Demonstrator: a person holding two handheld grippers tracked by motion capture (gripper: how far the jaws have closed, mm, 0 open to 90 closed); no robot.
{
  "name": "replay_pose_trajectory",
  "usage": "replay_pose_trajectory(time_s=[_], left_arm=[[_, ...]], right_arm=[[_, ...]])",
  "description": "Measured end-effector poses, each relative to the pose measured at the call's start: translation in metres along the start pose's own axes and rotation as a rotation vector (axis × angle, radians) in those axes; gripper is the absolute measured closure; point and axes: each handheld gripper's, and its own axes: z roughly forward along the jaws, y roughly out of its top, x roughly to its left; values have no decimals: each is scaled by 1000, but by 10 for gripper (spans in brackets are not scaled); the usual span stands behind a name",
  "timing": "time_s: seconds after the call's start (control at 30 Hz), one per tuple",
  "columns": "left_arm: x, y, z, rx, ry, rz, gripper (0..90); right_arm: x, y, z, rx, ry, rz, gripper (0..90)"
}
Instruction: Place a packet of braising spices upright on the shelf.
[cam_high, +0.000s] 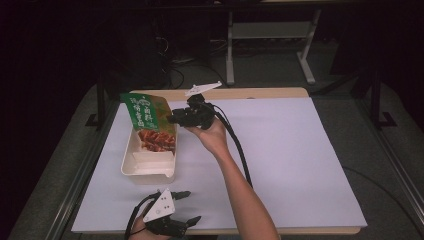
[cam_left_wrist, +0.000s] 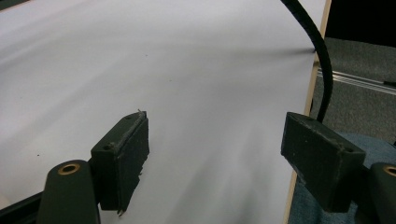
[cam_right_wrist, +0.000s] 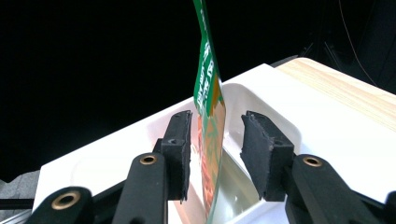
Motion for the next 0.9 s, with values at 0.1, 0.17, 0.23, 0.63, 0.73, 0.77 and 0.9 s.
replay_pose_trajectory(time_s=[0.1, 0.17, 0.23, 0.63, 0.73, 0.77, 0.9], left_arm=[[0, 0, 0, 1, 2, 1, 229], [1, 0, 0, 0, 2, -1, 229], [1, -1, 0, 4, 2, -2, 229], [2, -1, 0, 10, 7, 3, 226], [2, -1, 0, 8, 7, 4, 225], [2, -1, 1, 7, 8, 4, 225], [2, -1, 1, 7, 8, -4, 225]], right_arm=[[0, -3, -7, 0, -4, -5, 592], [1, -4, -11, 1, -3, -2, 581], [0, -6, -15, 6, -4, -5, 569], [-1, -17, -44, 7, -10, -3, 518], [-2, -19, -53, 8, -15, 1, 504], [-2, -21, -56, 8, -18, 1, 500], [-1, -27, -67, 15, -27, 2, 482]])
